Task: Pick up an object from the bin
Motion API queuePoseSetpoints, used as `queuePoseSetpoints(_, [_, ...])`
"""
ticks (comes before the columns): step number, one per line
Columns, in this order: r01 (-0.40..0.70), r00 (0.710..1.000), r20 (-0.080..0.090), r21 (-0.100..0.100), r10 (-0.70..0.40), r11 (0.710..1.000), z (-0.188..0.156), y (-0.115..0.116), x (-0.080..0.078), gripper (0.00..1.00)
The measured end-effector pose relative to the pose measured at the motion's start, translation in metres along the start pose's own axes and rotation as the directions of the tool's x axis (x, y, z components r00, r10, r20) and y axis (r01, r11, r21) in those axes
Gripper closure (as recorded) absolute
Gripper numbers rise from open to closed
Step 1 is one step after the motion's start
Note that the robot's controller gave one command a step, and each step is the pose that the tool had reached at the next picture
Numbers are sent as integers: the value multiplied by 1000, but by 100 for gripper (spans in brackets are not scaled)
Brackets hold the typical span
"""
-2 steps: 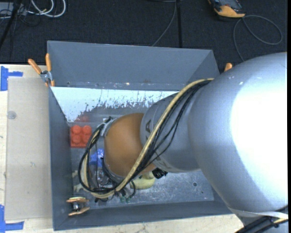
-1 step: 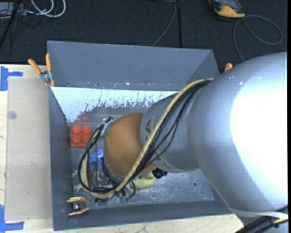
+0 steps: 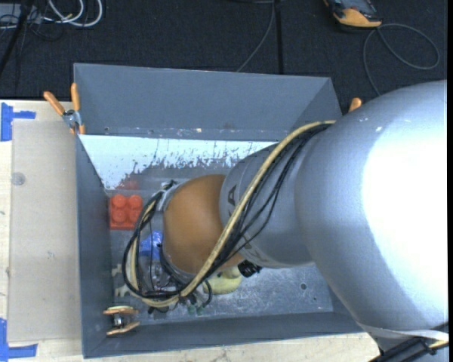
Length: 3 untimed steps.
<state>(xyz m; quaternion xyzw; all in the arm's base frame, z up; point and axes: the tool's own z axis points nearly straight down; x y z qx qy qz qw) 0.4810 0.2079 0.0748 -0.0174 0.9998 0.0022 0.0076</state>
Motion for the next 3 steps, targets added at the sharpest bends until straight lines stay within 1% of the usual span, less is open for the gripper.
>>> queuePoseSetpoints(1, [-2,1000,-7,2,2,1000,-12,-1,1,100])
queuePoseSetpoints(2, [-3,1000,-9,3,3,1000,-35,-1,2,100])
queuePoseSetpoints(3, [-3,1000,-5,1,4,1000,-57,0,0,100])
